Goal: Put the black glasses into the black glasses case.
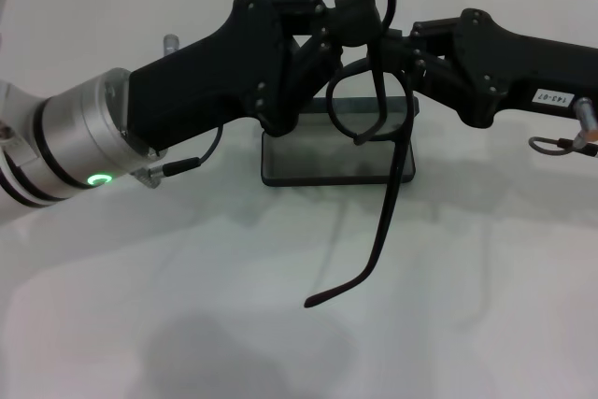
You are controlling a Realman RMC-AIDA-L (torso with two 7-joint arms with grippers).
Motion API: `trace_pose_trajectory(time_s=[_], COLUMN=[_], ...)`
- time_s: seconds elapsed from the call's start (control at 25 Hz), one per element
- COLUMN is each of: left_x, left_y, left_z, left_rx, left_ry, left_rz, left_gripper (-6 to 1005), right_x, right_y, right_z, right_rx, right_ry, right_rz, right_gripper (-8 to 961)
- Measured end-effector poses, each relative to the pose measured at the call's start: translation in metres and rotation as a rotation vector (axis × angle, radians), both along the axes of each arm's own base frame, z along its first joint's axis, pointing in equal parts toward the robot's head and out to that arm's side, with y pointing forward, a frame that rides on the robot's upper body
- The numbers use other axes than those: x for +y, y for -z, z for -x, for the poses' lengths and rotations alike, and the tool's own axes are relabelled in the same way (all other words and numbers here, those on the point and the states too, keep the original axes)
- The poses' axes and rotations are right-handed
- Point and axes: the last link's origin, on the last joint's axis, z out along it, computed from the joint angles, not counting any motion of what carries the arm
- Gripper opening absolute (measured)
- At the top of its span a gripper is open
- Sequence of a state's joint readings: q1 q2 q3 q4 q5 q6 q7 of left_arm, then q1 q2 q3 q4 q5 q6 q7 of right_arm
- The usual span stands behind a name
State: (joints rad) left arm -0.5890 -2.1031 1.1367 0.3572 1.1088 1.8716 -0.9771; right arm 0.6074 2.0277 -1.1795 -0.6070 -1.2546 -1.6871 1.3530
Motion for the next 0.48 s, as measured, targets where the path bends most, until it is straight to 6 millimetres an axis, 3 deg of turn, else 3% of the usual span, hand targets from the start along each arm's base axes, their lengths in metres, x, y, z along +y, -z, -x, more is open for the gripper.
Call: trace_pose_trajectory(time_s=[0.48], left_x=[-0.0041], left_y=[-0.0034], left_z=[0.0013], left_rx=[-0.017], left_ry=[0.016], left_rz=[0.008], left_gripper=[39], right_x=[0.0008], right_y=[-0.0048], right_z=[-0.0054], right_rx=[0.017], right_ry=[0.022], right_rz=[-0.03], right_gripper=[71])
